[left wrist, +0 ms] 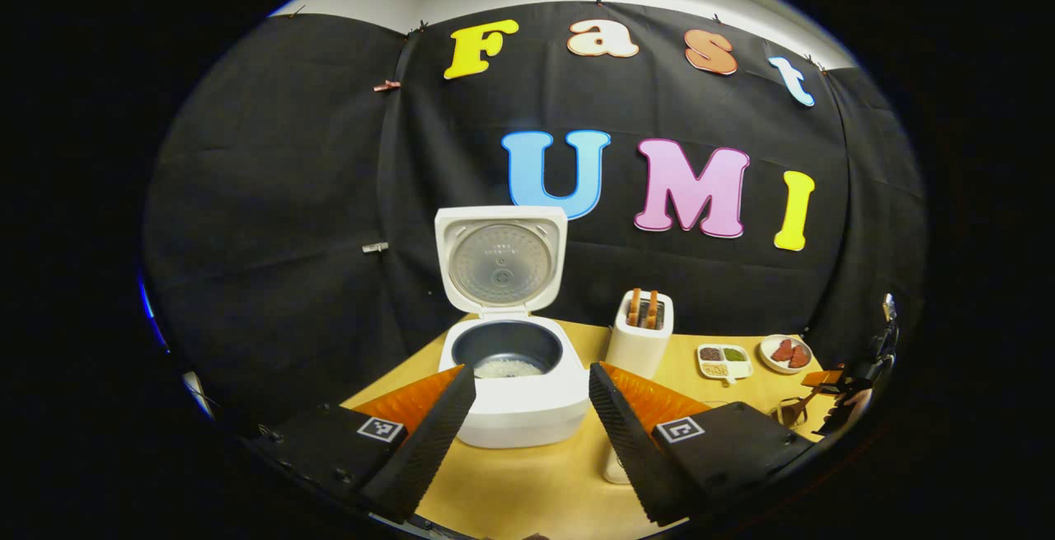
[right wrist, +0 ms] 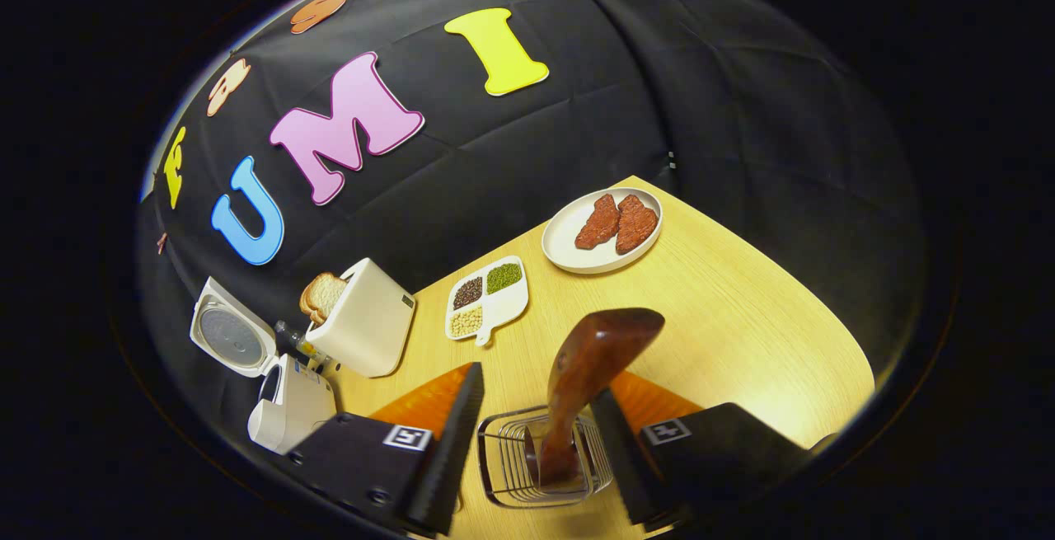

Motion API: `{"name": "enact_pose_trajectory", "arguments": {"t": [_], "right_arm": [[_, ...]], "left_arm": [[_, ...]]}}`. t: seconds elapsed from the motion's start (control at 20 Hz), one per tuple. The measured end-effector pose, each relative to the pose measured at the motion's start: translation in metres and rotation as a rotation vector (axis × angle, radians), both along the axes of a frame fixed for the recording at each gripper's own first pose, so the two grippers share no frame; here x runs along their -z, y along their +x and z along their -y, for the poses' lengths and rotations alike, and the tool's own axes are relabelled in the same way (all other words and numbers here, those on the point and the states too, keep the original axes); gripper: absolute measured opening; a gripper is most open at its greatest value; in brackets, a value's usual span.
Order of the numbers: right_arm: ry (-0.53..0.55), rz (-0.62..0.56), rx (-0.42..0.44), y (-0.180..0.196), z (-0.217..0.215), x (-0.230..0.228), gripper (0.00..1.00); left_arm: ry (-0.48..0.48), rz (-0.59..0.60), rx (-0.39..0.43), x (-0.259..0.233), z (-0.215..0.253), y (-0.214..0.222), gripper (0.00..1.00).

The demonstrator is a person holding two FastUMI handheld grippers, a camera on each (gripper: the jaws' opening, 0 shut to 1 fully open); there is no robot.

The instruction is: Close the left gripper, press the button to open the rice cooker; take a wooden spoon from the chopstick holder with the right hand, scoop a spoonful of rice and pour it into the rice cooker, then put the wooden spoon back into the chopstick holder.

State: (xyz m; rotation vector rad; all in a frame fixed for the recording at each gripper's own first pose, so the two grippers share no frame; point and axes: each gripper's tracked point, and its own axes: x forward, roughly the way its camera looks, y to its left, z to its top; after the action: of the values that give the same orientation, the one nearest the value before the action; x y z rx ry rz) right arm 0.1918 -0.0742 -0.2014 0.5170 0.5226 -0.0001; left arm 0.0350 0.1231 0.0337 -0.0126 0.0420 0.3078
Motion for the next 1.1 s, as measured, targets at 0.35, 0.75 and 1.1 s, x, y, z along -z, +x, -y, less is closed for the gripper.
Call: {"name": "enact_pose_trajectory", "arguments": {"t": [0.35,0.75,1.1], "right_arm": [[-0.178,0.067,0.023,-0.032,0.019,-0.037,0.98],[-0.309,0.128,0.058,-0.086,0.027,-0.086,0.98],[-0.360,0.198,0.047,-0.108,-0.001,-0.122,0.99]], "left_arm": [[0.019,0.046,0.003,-0.081,-0.027,0.051,0.95],[0.015,0.163,0.023,-0.171,-0.077,0.135,0.95],[-0.065,0.173,0.033,-0.206,-0.133,0.238,0.95]]}}
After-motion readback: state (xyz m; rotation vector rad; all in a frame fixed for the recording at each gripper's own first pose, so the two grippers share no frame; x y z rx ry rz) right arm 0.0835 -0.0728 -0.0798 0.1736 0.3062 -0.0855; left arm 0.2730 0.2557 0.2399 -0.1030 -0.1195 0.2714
